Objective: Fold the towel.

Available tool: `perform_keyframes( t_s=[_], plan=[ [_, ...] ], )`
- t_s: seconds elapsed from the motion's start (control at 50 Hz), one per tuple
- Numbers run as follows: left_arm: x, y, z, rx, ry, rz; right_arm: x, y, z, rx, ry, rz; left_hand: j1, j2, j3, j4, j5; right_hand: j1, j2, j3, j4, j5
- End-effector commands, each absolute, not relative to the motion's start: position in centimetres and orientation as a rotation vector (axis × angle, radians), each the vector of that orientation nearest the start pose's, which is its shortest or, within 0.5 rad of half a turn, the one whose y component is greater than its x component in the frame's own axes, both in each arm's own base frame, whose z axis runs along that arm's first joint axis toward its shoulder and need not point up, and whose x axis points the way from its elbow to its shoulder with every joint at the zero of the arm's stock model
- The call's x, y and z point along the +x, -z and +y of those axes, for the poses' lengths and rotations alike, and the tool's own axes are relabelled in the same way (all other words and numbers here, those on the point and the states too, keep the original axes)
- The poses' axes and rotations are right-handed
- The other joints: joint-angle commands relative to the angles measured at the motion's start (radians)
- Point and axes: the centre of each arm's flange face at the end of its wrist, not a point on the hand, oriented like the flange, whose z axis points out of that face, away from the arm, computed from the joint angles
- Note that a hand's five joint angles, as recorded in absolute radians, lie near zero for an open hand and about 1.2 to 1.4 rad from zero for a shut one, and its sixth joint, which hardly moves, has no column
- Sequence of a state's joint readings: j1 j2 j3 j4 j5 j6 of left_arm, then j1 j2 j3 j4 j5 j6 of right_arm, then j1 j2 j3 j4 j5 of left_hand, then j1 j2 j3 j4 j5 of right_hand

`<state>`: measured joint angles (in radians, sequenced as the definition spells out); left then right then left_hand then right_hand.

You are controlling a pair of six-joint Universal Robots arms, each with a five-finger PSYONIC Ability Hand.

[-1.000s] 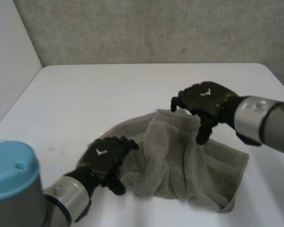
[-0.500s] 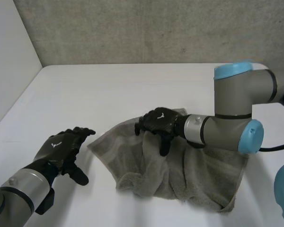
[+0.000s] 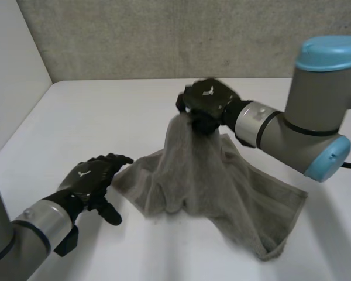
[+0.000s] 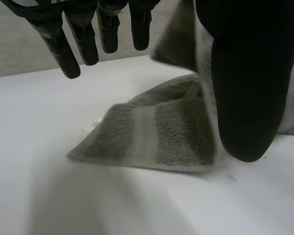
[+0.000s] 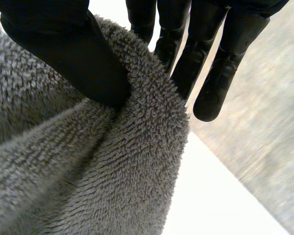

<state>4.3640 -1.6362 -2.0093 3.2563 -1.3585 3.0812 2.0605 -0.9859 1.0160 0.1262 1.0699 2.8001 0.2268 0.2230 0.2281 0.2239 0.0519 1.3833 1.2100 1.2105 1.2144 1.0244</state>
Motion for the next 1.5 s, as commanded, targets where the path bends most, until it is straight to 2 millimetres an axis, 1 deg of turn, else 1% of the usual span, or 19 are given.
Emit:
perform_keyframes(
  t_s=[0.02, 0.36, 0.62, 0.74, 0.9, 0.94, 0.96, 1.0, 1.02, 1.06, 1.12, 1.2, 1.28, 1.38, 1.4, 1.42, 1.44, 1.48, 1.5],
  plan=[
    [-25.2, -16.5, -20.1, 0.701, 1.84, 3.016, 33.4, -27.9, -26.6, -1.083, 1.825, 1.612, 0.025, 0.029, 0.024, 0.028, 0.025, 0.013, 0.186, 0.186, 0.182, 0.197],
    [-27.4, -14.1, -23.6, 0.417, 1.772, 3.237, 29.9, -29.1, -24.3, -0.986, 1.907, 1.726, 0.072, 0.076, 0.071, 0.075, 0.072, 0.013, 0.186, 0.186, 0.182, 0.197],
    [-28.7, -13.5, -22.7, 0.434, 1.733, 3.291, 28.0, -30.3, -25.2, -0.875, 2.027, 1.793, 0.715, 0.719, 0.713, 0.718, 0.715, 0.013, 0.186, 0.186, 0.182, 0.197],
    [-29.0, -14.8, -24.0, 0.42, 1.864, 3.215, 27.8, -30.7, -25.9, -0.857, 2.085, 1.762, 1.135, 1.138, 1.133, 1.138, 1.135, 0.013, 0.186, 0.186, 0.182, 0.197],
    [-30.4, -20.6, -29.0, 0.353, 2.33, 2.867, 28.6, -31.9, -27.9, -0.837, 2.234, 1.613, 1.169, 1.173, 1.168, 1.172, 1.17, 0.013, 0.186, 0.186, 0.182, 0.197],
    [-31.1, -24.9, -31.2, 0.427, 2.554, 2.618, 28.9, -31.9, -28.6, -0.831, 2.278, 1.568, 1.169, 1.173, 1.168, 1.172, 1.17, 0.013, 0.186, 0.186, 0.182, 0.197],
    [-31.1, -24.9, -31.3, 0.427, 2.555, 2.617, 29.1, -32.5, -29.6, -0.81, 2.358, 1.483, 1.169, 1.173, 1.168, 1.172, 1.17, 0.013, 0.186, 0.186, 0.182, 0.197],
    [-31.8, -29.8, -32.8, 0.509, 2.752, 2.335, 29.0, -33.4, -30.6, -0.776, 2.451, 1.38, 1.169, 1.173, 1.168, 1.172, 1.17, 0.013, 0.186, 0.186, 0.182, 0.197],
    [-31.9, -29.8, -32.8, 0.509, 2.753, 2.334, 28.9, -34.6, -31.3, -0.737, 2.551, 1.248, 1.169, 1.173, 1.168, 1.172, 1.17, 0.013, 0.186, 0.186, 0.182, 0.197],
    [-32.1, -34.5, -33.3, 0.519, 2.916, 2.098, 28.9, -35.8, -31.5, -0.695, 2.639, 1.102, 1.169, 1.173, 1.168, 1.172, 1.17, 0.013, 0.186, 0.186, 0.182, 0.197],
    [-32.0, -36.4, -33.2, 0.503, 2.983, 2.011, 28.7, -38.0, -31.5, -0.597, 2.773, 0.822, 1.169, 1.173, 1.168, 1.172, 1.17, 0.013, 0.186, 0.186, 0.182, 0.197],
    [-31.5, -39.8, -31.8, 0.453, 3.084, 1.869, 28.6, -36.9, -31.1, -0.594, 2.784, 0.781, 1.169, 1.173, 1.168, 1.172, 1.17, 0.013, 0.186, 0.186, 0.182, 0.197],
    [-31.1, -38.9, -31.1, 0.457, 3.022, 1.942, 28.5, -34.5, -30.9, -0.641, 2.717, 0.927, 1.169, 1.173, 1.168, 1.172, 1.17, 0.013, 0.186, 0.186, 0.182, 0.197],
    [-29.5, -30.7, -29.1, 0.536, 2.56, 2.402, 27.3, -30.4, -29.8, -0.766, 2.514, 1.31, 1.169, 1.173, 1.168, 1.172, 1.17, 0.013, 0.186, 0.186, 0.182, 0.197],
    [-29.5, -30.6, -29.1, 0.536, 2.559, 2.404, 26.5, -28.8, -29.7, -0.814, 2.42, 1.456, 1.169, 1.173, 1.168, 1.172, 1.17, 0.013, 0.186, 0.186, 0.182, 0.197],
    [-28.9, -28.3, -28.2, 0.559, 2.409, 2.522, 25.9, -26.8, -29.2, -0.874, 2.297, 1.604, 1.169, 1.173, 1.168, 1.172, 1.17, 0.013, 0.186, 0.186, 0.182, 0.197],
    [-28.9, -28.3, -28.2, 0.559, 2.407, 2.523, 25.9, -26.8, -29.2, -0.874, 2.296, 1.605, 1.169, 1.173, 1.168, 1.172, 1.17, 0.013, 0.186, 0.186, 0.182, 0.197],
    [-27.7, -23.3, -25.8, 0.615, 2.073, 2.727, 25.4, -24.9, -28.5, -0.933, 2.158, 1.74, 1.169, 1.173, 1.168, 1.172, 1.17, 0.013, 0.186, 0.186, 0.182, 0.197],
    [-27.6, -23.2, -25.8, 0.615, 2.072, 2.728, 25.2, -23.1, -27.5, -0.994, 2.027, 1.842, 1.169, 1.173, 1.168, 1.172, 1.17, 0.013, 0.186, 0.186, 0.182, 0.197]
  ],
)
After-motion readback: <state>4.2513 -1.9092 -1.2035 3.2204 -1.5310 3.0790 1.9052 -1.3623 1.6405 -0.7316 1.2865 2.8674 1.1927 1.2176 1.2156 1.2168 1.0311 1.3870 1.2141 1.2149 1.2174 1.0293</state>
